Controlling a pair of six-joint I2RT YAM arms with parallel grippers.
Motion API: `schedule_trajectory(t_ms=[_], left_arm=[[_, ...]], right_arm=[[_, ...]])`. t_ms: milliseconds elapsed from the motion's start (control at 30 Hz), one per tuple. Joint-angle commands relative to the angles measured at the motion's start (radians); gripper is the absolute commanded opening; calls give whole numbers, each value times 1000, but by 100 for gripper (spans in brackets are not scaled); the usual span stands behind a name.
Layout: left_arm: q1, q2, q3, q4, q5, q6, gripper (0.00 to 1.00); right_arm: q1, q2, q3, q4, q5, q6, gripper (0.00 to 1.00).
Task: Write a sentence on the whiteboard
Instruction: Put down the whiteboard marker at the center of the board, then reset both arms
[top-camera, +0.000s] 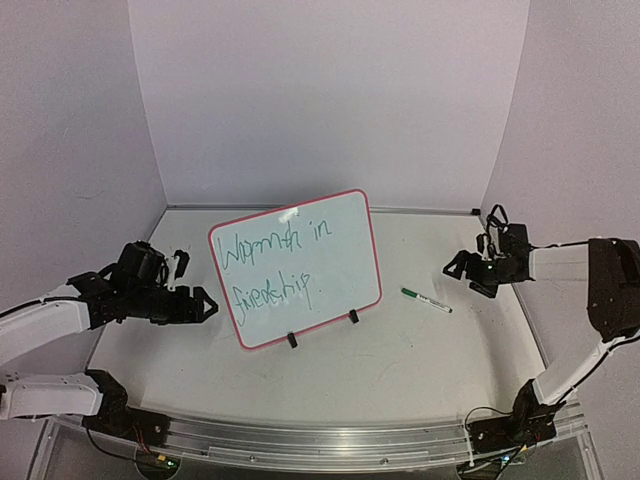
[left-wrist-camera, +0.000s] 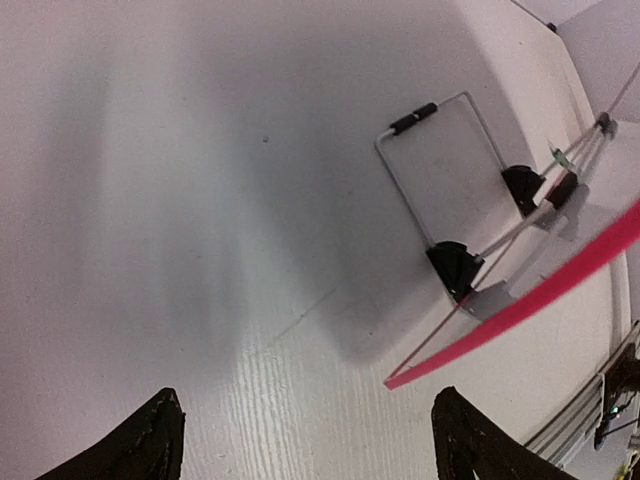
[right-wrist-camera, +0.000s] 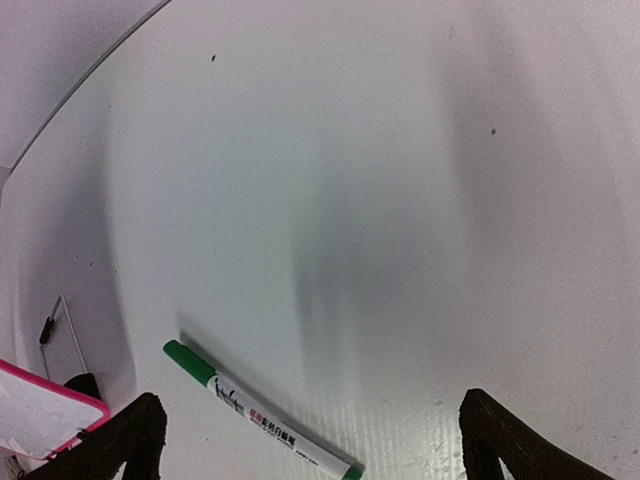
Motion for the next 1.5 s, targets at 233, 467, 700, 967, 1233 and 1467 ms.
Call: schedule_trajectory(t_ms=[233,467,700,967,1233,1467], left_arm=[[394,143,-32,225,67,7,90],[581,334,36,476,31,69,92],[630,431,7,790,-168,182,94],[628,419,-143,1109,-189,351,95],[627,454,-172,1142,-189,385,95],[627,470,-153,1112,-232,365,96]], right_arm=[[-75,-98,62,-60,307,-79,98],[-105,-207,-46,162,348,-95,98],[-106,-266,-221,449,417,-144,98],[-106,-194,-387,785,487,-192,98],[-106,-126,-437,935,509,-208,98],[-106,-111,-442,963,501,-205,98]])
